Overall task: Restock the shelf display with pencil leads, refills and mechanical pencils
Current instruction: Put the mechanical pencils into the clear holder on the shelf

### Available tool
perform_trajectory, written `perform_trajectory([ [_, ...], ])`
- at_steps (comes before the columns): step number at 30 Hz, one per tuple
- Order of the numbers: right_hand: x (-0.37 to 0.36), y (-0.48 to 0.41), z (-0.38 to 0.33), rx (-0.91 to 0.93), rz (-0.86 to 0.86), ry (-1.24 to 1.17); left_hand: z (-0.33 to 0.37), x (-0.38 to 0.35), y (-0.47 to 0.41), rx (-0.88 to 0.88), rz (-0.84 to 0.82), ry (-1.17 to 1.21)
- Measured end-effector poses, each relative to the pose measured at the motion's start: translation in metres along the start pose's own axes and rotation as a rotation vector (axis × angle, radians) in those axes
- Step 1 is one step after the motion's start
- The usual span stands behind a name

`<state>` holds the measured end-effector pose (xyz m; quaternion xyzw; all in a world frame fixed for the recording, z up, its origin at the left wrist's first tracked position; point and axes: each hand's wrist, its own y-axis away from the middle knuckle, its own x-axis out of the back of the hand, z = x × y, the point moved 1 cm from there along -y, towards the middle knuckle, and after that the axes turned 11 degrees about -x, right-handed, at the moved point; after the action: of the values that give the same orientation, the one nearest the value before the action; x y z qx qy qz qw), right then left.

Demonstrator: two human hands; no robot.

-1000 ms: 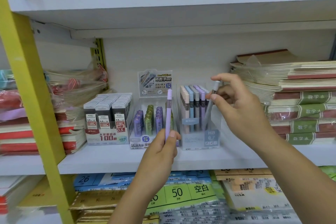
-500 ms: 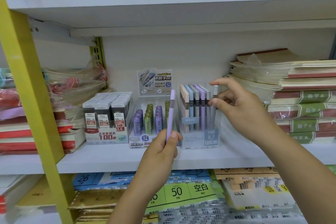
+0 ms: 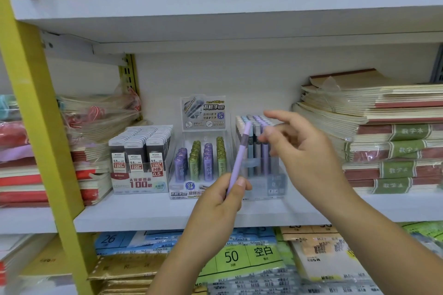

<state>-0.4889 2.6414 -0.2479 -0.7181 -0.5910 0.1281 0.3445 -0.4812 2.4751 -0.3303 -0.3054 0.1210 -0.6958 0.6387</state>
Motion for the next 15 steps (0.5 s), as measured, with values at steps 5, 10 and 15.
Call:
perform_trajectory([
  [5,-0.011,0.009,-0.009,-0.106,-0.197,-0.19,0.009,-0.007,-0.002,-0.058,0.008,-0.032],
  [10,-0.012,0.007,-0.005,-0.129,-0.2,-0.218,0.01,-0.014,-0.002,-0.105,-0.009,-0.08],
  [15,0.005,0.0,-0.01,0.036,0.053,-0.232,0.005,-0.012,-0.006,-0.252,0.126,-0.364],
])
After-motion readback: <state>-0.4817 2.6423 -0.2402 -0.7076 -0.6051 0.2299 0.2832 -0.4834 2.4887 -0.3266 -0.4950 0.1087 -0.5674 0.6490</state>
